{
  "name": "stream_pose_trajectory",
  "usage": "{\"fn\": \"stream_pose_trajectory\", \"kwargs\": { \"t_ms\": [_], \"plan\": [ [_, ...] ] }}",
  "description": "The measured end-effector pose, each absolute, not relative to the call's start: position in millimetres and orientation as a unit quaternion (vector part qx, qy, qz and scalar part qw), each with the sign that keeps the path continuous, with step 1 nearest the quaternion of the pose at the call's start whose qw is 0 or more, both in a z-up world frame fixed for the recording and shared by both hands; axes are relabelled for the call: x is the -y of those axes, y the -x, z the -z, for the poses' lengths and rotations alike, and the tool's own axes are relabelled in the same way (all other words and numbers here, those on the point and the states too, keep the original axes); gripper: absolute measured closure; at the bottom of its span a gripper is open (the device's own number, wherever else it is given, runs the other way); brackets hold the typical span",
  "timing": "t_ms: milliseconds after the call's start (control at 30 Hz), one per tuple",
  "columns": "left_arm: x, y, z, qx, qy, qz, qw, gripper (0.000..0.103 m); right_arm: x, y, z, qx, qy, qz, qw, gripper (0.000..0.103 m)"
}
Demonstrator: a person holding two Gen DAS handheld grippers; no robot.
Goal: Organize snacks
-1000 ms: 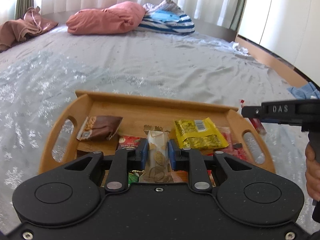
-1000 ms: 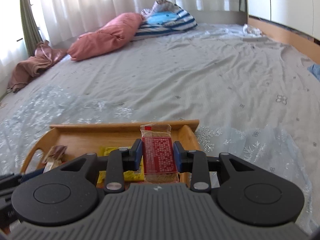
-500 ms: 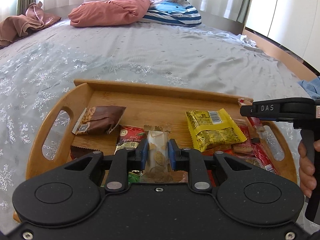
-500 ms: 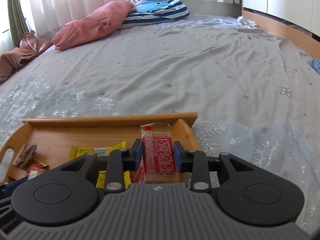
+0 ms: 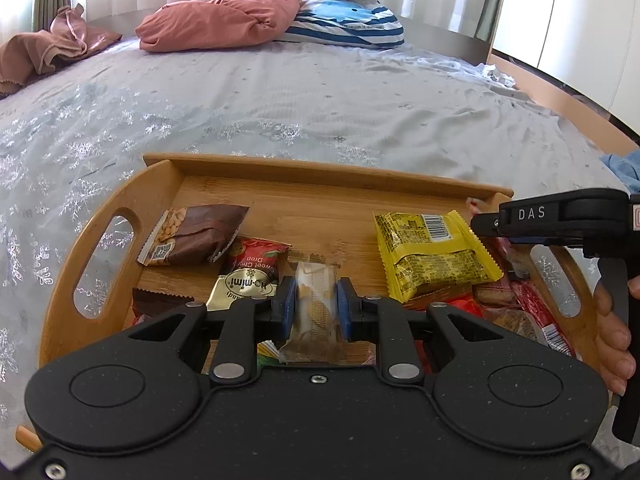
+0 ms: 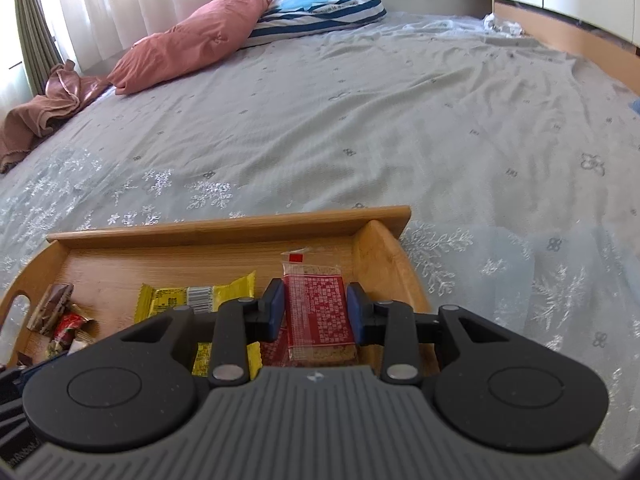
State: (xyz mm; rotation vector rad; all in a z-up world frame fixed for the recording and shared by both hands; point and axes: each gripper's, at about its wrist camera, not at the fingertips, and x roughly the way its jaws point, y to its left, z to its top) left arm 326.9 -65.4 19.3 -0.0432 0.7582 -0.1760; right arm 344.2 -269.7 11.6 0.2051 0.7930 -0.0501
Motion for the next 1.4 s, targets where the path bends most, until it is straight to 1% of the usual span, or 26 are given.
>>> {"fn": "stream_pose_trajectory", "kwargs": {
  "t_ms": [233,300,333,367,400,433,467,533,600,733,800,867,933,1000,1067,1133,1167,1200,1333,1400],
  "plan": [
    [67,-327,-20,-0.370,0.020,0.086,0.925,0.082,269,-344,-11,-0.386,-0.119,0.005,0.915,0.066],
    [66,-327,-20,-0.370,0.021,0.086,0.925,0.082,269,-343,-11,-0.384,-0.121,0.003,0.915,0.061],
    [67,-327,-20,-0.370,0.021,0.087,0.925,0.082,269,-343,-12,-0.382,-0.122,0.003,0.916,0.055],
    [67,-328,-20,-0.370,0.021,0.087,0.925,0.082,270,-342,-13,-0.379,-0.123,0.002,0.917,0.055],
    [67,-328,-20,-0.371,0.022,0.086,0.925,0.082,271,-341,-13,-0.376,-0.127,-0.001,0.918,0.051],
    [67,-328,-20,-0.372,0.025,0.085,0.924,0.082,272,-341,-15,-0.373,-0.133,-0.005,0.918,0.044],
    [67,-329,-20,-0.372,0.028,0.085,0.924,0.081,273,-340,-16,-0.371,-0.136,-0.009,0.919,0.044],
    [66,-329,-21,-0.375,0.030,0.085,0.923,0.078,274,-338,-20,-0.364,-0.138,-0.011,0.921,0.044],
    [65,-329,-23,-0.375,0.028,0.084,0.923,0.068,273,-335,-25,-0.358,-0.136,-0.011,0.924,0.043],
    [61,-324,-30,-0.367,0.028,0.081,0.926,0.059,273,-328,-35,-0.348,-0.138,-0.013,0.927,0.040],
    [58,-320,-34,-0.364,0.030,0.079,0.927,0.051,272,-323,-41,-0.341,-0.132,-0.013,0.931,0.039],
    [56,-315,-40,-0.360,0.033,0.079,0.929,0.047,269,-316,-47,-0.336,-0.120,-0.014,0.934,0.036],
    [53,-309,-46,-0.355,0.033,0.082,0.931,0.040,265,-308,-53,-0.329,-0.106,-0.016,0.938,0.034],
    [51,-302,-52,-0.351,0.034,0.087,0.932,0.026,262,-298,-59,-0.321,-0.100,-0.020,0.942,0.031],
    [48,-294,-59,-0.348,0.033,0.096,0.932,0.019,260,-288,-64,-0.313,-0.102,-0.025,0.944,0.026],
    [46,-284,-65,-0.343,0.025,0.098,0.934,0.018,258,-278,-69,-0.306,-0.105,-0.031,0.946,0.024],
    [46,-279,-68,-0.341,0.020,0.097,0.935,0.014,257,-272,-71,-0.302,-0.104,-0.031,0.947,0.023],
    [46,-274,-72,-0.341,0.014,0.094,0.935,0.012,255,-267,-74,-0.299,-0.102,-0.032,0.948,0.022],
    [43,-252,-83,-0.332,-0.007,0.092,0.939,0.010,250,-243,-83,-0.284,-0.096,-0.039,0.953,0.014],
    [39,-241,-88,-0.328,-0.013,0.089,0.940,0.009,248,-229,-86,-0.275,-0.097,-0.044,0.955,0.013]
  ]
}}
